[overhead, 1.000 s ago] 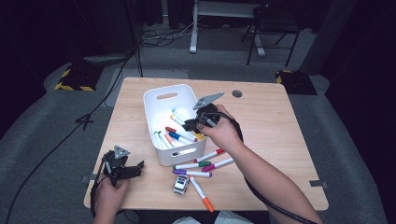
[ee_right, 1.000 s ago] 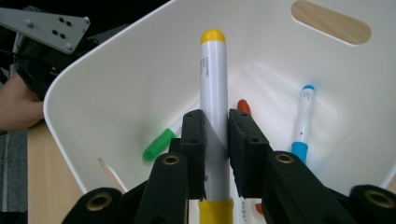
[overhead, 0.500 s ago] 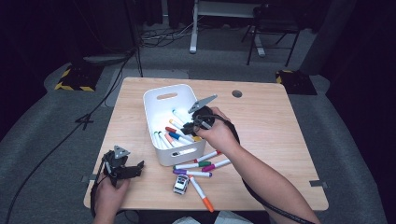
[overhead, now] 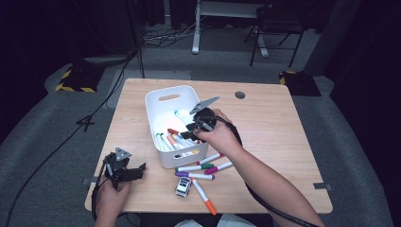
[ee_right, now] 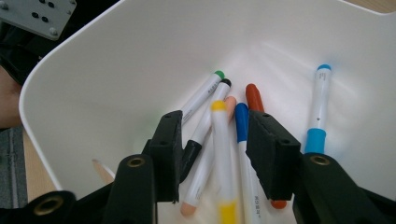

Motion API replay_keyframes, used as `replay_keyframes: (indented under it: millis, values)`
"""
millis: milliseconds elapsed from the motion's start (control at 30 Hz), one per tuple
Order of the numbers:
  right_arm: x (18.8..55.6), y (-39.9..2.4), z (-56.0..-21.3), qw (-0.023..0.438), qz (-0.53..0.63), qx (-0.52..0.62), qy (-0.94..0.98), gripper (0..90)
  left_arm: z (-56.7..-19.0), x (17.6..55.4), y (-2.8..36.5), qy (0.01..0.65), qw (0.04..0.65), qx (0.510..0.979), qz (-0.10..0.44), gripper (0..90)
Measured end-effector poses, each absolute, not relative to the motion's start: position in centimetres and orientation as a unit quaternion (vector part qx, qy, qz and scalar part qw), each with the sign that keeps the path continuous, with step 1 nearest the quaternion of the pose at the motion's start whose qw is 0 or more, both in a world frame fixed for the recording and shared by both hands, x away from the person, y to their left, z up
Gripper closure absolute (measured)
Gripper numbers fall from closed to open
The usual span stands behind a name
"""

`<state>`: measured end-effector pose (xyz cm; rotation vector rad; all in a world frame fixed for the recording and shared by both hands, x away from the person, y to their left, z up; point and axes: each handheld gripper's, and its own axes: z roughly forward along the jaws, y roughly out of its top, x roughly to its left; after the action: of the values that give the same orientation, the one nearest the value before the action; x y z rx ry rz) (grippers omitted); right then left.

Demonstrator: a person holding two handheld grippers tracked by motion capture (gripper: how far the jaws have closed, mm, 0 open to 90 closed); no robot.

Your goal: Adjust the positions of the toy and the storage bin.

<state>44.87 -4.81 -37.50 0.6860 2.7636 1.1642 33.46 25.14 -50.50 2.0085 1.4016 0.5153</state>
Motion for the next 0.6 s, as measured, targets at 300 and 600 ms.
replay_keyframes:
  millis: [300, 600]
  values:
    - [43.0, -5.7, -35.7, 0.061, 0.428, 0.207, 0.878, 55.4, -50.5, 33.5, 25.1, 0.532, 0.314, 0.762, 0.195, 14.1]
    - [38.7, -7.8, -33.0, 0.053, 0.463, 0.162, 0.870, 59.5, -50.5, 33.5, 25.1, 0.532, 0.314, 0.762, 0.196, 14.0]
